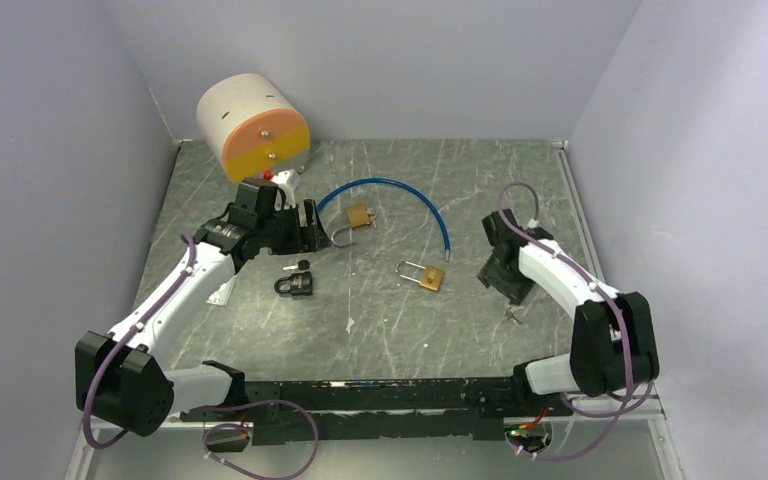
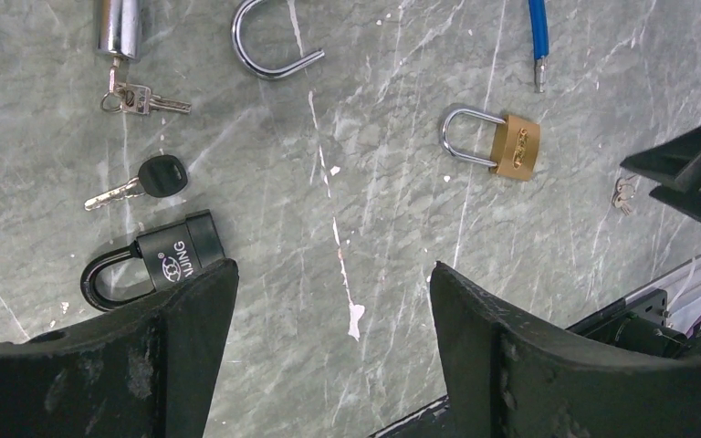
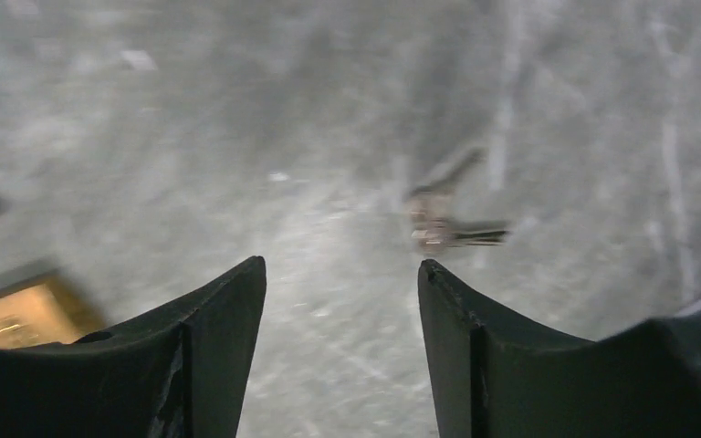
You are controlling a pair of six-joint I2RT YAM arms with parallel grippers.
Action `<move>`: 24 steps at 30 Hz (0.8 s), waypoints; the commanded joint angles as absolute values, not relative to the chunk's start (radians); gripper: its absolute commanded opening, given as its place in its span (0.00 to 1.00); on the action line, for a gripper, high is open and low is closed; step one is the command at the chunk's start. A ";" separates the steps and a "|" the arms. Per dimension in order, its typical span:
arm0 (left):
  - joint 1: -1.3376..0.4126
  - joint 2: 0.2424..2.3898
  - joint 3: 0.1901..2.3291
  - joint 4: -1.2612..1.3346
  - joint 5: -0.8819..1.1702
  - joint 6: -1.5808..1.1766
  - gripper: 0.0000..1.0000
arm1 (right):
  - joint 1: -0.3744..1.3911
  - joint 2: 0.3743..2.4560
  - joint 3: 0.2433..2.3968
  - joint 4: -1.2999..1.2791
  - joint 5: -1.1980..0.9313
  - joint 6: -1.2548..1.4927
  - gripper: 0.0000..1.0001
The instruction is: Unlock with the key
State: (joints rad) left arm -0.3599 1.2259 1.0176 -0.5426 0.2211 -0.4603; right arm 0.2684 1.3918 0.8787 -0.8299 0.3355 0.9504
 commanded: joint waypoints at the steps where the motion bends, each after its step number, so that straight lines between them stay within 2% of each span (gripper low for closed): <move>1: -0.360 1.201 1.014 -0.522 0.243 -0.468 0.80 | 0.184 1.323 0.786 -0.867 0.403 0.873 0.63; 3: -0.361 1.205 1.014 -0.522 0.247 -0.469 0.80 | 0.164 1.321 0.764 -0.848 0.396 0.867 0.59; 6: -0.360 1.210 1.017 -0.522 0.252 -0.471 0.80 | 0.142 1.343 0.739 -0.794 0.361 0.842 0.48; 15: -0.361 1.216 1.032 -0.532 0.254 -0.465 0.80 | 0.108 1.415 0.726 -0.681 0.290 0.745 0.31; 20: -0.360 1.219 1.037 -0.529 0.256 -0.472 0.80 | 0.108 1.424 0.745 -0.679 0.248 0.704 0.08; 24: -0.361 1.224 1.041 -0.528 0.258 -0.474 0.79 | 0.163 1.396 0.767 -0.699 0.164 0.693 0.01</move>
State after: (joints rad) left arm -0.3595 1.2259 1.0176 -0.5430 0.2390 -0.4652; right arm 0.1181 1.4185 0.7334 -0.7155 0.2584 0.7223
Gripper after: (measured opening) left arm 0.797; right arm 0.038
